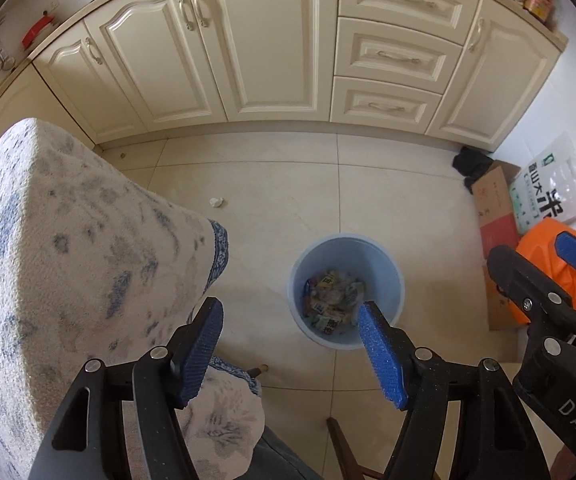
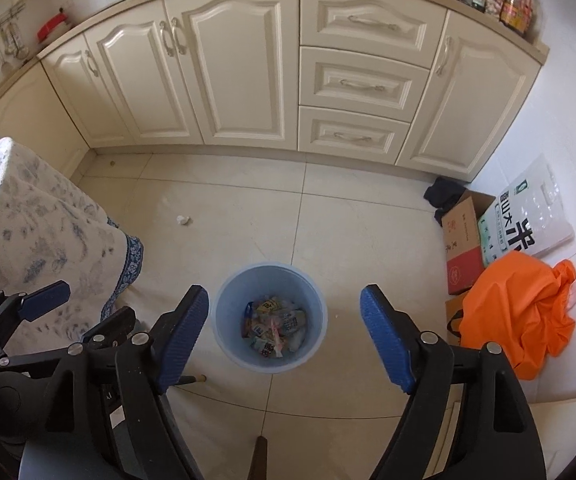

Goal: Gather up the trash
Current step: 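Swing both tools back toward the table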

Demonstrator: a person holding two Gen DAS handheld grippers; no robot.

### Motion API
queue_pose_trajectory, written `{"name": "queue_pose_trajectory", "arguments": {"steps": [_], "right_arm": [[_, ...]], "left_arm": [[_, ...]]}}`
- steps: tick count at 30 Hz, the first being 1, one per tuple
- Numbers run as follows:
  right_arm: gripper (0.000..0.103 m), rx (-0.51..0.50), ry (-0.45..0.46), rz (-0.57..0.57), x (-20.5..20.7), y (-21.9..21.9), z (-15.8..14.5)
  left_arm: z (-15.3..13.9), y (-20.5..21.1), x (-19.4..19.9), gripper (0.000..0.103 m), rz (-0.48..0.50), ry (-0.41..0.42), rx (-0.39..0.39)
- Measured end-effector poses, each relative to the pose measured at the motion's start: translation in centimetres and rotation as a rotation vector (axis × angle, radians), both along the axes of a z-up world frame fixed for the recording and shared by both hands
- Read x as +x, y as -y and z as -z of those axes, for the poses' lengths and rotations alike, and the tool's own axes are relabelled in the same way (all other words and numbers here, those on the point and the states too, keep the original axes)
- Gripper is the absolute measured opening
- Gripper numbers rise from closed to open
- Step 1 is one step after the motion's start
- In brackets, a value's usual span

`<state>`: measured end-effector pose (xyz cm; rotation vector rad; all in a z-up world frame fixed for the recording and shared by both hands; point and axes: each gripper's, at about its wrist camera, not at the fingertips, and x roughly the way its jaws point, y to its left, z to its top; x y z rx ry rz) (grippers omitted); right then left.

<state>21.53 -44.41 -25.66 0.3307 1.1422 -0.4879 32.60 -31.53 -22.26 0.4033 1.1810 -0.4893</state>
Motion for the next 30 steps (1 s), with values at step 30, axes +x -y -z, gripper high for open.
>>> {"name": "queue_pose_trajectory", "arguments": {"steps": [30], "right_arm": [[0.086, -0.073, 0.165, -0.06, -3.7, -5.0, -11.0]], "left_arm": [[-11.0, -11.8, -6.8, 0.068, 0.009, 0.154, -0.167]]}}
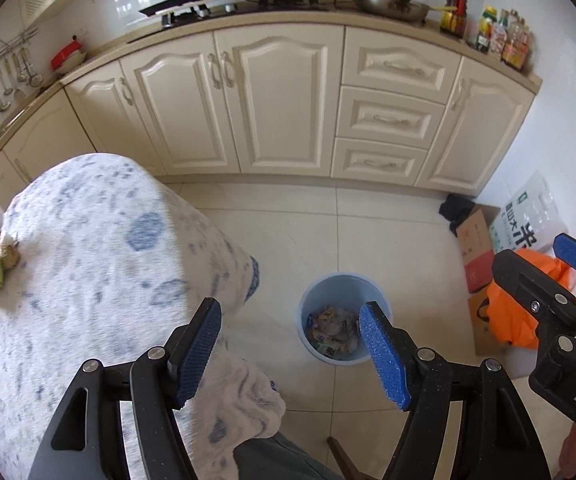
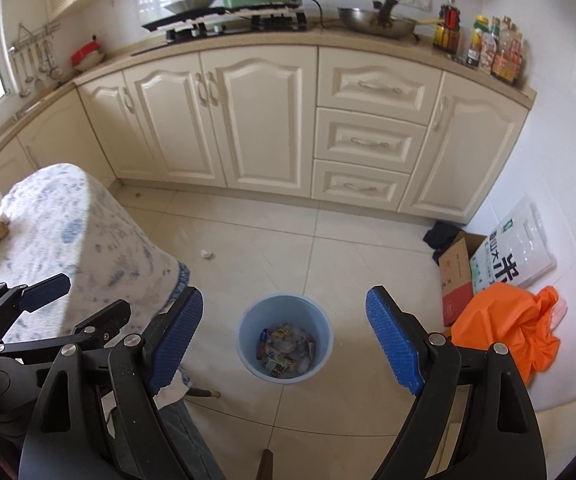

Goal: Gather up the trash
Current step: 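Swing both tools back toward the table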

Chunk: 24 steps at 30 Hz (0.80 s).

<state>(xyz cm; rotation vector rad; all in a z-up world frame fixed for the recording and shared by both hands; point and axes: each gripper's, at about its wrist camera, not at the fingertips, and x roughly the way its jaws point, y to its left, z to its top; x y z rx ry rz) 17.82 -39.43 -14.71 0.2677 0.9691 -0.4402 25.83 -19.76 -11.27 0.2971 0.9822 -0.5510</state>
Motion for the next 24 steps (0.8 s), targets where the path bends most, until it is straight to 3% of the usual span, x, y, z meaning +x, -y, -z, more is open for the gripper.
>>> {"name": "queue_pose_trajectory", "arguments": {"steps": [9, 24], "right_arm": [[0.092, -0.003, 0.053, -0.089, 0.7, -4.3, -3.1], [0.1, 0.001, 0.103, -0.299, 4.9, -14.1, -5.5]], "left_arm": [[-4.6, -8.4, -3.9, 0.073, -0.102, 0.098, -0.047], [-7.7, -20.9, -8.4, 0.076, -0.311, 0.181, -0.057]]}}
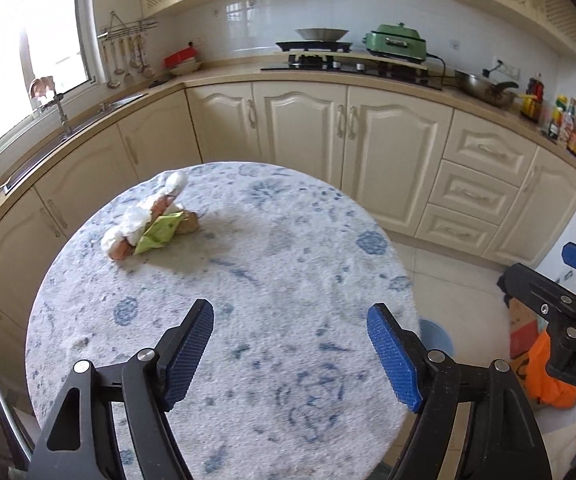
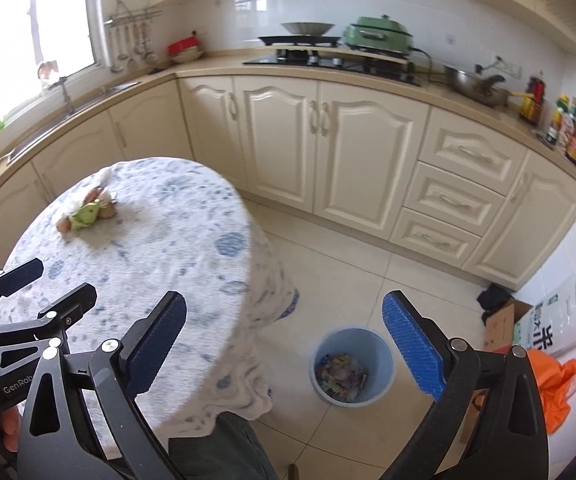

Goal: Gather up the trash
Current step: 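Swing both tools back toward the table, then grasp the lime-green snack bag with the right tool and lift it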

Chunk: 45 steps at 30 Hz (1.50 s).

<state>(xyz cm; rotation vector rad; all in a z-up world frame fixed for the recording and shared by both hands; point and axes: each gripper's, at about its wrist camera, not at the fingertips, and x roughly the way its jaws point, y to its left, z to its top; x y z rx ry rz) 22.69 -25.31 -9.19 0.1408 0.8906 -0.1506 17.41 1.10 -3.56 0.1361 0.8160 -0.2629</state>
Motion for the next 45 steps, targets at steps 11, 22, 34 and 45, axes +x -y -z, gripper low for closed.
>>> {"name": "queue_pose_trajectory", "arguments": {"steps": [11, 22, 34, 45], "right_arm": [[0.101, -0.003, -0.064, -0.231, 7.0, -9.5, 1.6], [0.101, -0.024, -0.11, -0.43, 16.4, -18.7, 3.5], [0.1, -0.142, -0.215, -0.629, 26.5, -28.3, 9.0], [0.015, -0.053, -0.22, -0.738, 27.1, -28.5, 10.7]], "left_arm": [[0.0, -8.0, 2.8, 0.08, -0.19, -0.018, -0.012], [3.0, -17.0, 11.5, 0.08, -0.376, -0.136, -0.04], [5.9, -23.0, 20.4, 0.08, -0.465, -0.207, -0.087], [9.5, -24.0, 23.0, 0.08, -0.476, -0.266, -0.068]]}}
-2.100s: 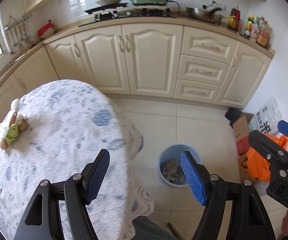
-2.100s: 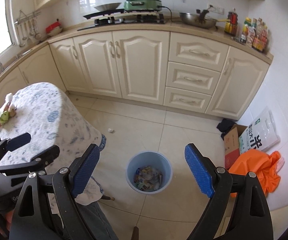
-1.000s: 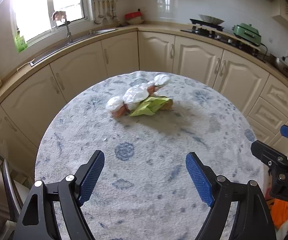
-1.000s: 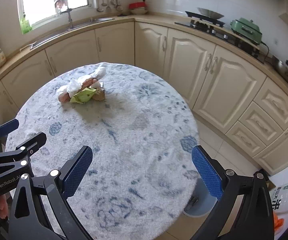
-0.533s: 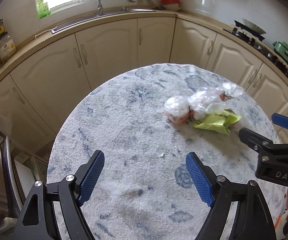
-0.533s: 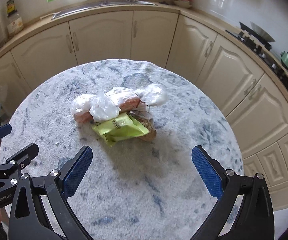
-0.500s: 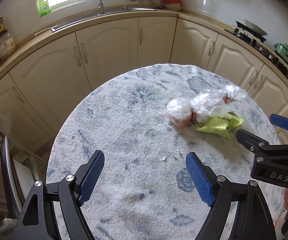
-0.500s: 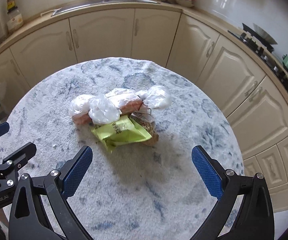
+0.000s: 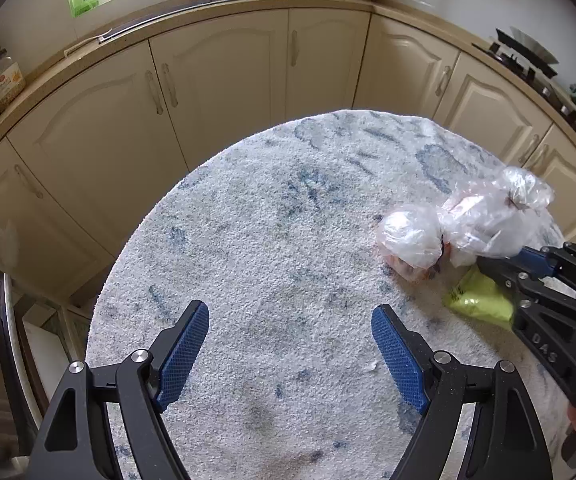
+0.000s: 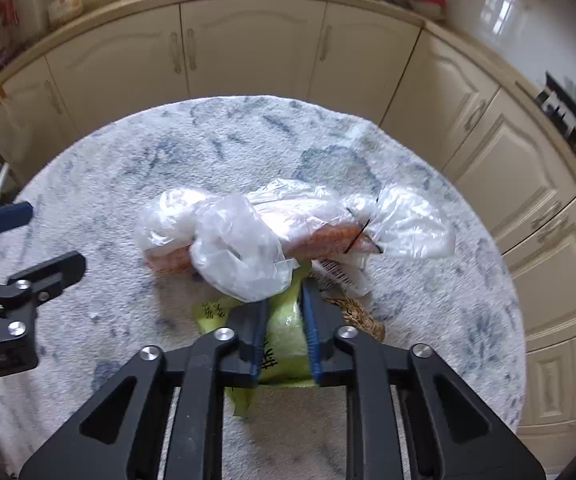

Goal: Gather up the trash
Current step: 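Grasp the lime-green snack bag with the right tool and lift it, then grasp the clear plastic bag of sausage bread with the left tool while the right tool holds the green bag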

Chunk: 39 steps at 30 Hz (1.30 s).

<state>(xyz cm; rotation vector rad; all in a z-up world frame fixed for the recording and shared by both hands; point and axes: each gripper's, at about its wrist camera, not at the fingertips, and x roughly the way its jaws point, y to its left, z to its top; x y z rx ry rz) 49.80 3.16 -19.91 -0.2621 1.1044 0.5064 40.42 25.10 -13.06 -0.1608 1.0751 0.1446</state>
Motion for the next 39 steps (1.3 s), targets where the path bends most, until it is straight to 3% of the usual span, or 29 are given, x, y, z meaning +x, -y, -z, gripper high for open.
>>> {"name": "queue_pose_trajectory", "arguments": {"steps": [1, 4, 10, 12, 13, 14, 16, 19, 22, 25, 27, 29, 32, 39], "right_arm": [[0.009, 0.034, -0.028, -0.006, 0.0, 0.5, -0.1], [0.007, 0.04, -0.037, 0.001, -0.3, 1.1, 0.2], [0.012, 0.061, -0.087, -0.046, -3.1, 1.7, 0.0], [0.02, 0.054, -0.111, -0.061, -4.3, 1.6, 0.5], [0.032, 0.048, -0.114, -0.076, -5.0, 1.5, 0.7], [0.059, 0.042, -0.119, -0.088, -5.5, 1.4, 1.0], [0.082, 0.058, -0.126, -0.094, -6.5, 1.5, 1.3], [0.083, 0.064, -0.121, -0.117, -7.8, 1.7, 1.2], [0.093, 0.06, -0.117, -0.133, -9.1, 2.0, 1.3], [0.092, 0.047, -0.055, -0.143, -9.8, 1.9, 1.5], [0.082, 0.069, -0.029, -0.141, -9.8, 2.1, 1.3], [0.038, 0.082, -0.018, -0.13, -9.7, 2.5, 0.7], [0.032, 0.086, -0.025, -0.104, -8.8, 3.1, 0.4], [0.031, 0.101, -0.013, 0.002, -6.9, 6.3, 0.1]], "left_arm": [[0.1, 0.1, 0.1, 0.08, 0.002, -0.003, -0.003], [0.0, 0.7, 0.2, 0.08, 0.014, -0.004, -0.002], [-1.0, 2.0, -0.9, 0.08, 0.043, 0.008, 0.012], [-1.2, 2.2, -1.3, 0.08, 0.044, 0.008, 0.016], [-1.1, 2.2, -1.5, 0.08, 0.042, 0.007, 0.016], [-1.2, 2.2, -1.8, 0.08, 0.042, 0.006, 0.014], [-1.3, 2.1, -2.3, 0.08, 0.042, 0.003, 0.011], [-1.4, 1.9, -3.2, 0.08, 0.032, -0.003, 0.016], [-1.6, 1.7, -4.0, 0.08, 0.022, -0.003, 0.021], [-1.7, 1.5, -4.4, 0.08, 0.012, -0.001, 0.016], [-1.7, 1.6, -4.5, 0.08, 0.01, -0.005, 0.014], [-1.7, 1.9, -4.3, 0.08, 0.017, -0.009, 0.012], [-2.0, 2.7, -3.8, 0.08, 0.036, -0.002, 0.012], [-2.3, 5.2, -1.5, 0.08, 0.103, 0.003, 0.021]]}}
